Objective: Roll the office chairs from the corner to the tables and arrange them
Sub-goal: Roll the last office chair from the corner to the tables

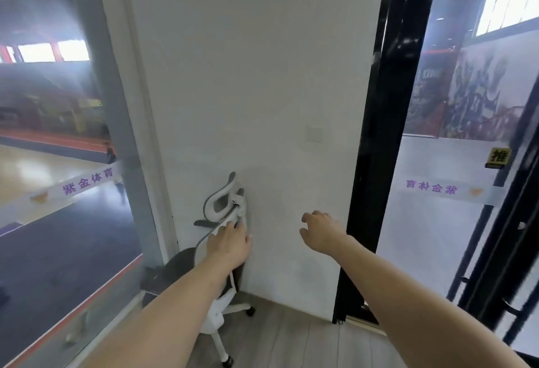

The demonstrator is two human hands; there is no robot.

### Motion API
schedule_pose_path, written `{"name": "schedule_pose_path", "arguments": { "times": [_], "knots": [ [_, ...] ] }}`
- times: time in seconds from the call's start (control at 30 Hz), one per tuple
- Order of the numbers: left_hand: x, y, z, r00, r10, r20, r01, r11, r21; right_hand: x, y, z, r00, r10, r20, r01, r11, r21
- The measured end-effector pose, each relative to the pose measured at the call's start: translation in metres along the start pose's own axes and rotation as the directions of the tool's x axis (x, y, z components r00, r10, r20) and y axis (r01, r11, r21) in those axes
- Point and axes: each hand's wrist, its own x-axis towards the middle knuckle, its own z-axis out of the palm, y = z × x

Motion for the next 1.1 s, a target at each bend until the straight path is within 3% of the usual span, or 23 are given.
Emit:
{"name": "schedule_pose_path", "arguments": {
  "times": [0.2,0.33,0.6,0.8,1.1],
  "knots": [
    [0.135,-0.030,0.036,0.996,-0.090,-0.001,0.090,0.992,-0.085,0.163,-0.002,0.023,0.998,-0.036,0.054,0.035,0.999,0.026],
    [0.210,-0.054,0.052,0.987,-0.161,-0.015,0.158,0.979,-0.128,0.256,-0.014,0.043,0.989,-0.138,0.059,0.137,0.990,0.033],
    [0.298,-0.081,0.099,0.948,-0.319,0.021,0.318,0.937,-0.143,0.393,-0.032,0.098,0.932,-0.323,0.165,0.316,0.946,0.070],
    [0.351,-0.089,0.146,0.849,-0.525,0.063,0.525,0.822,-0.219,0.504,-0.051,0.136,0.820,-0.513,0.254,0.507,0.857,0.095],
    [0.398,-0.064,0.185,0.628,-0.734,0.259,0.775,0.622,-0.117,0.629,-0.062,0.198,0.625,-0.682,0.380,0.650,0.724,0.230]
  ]
}}
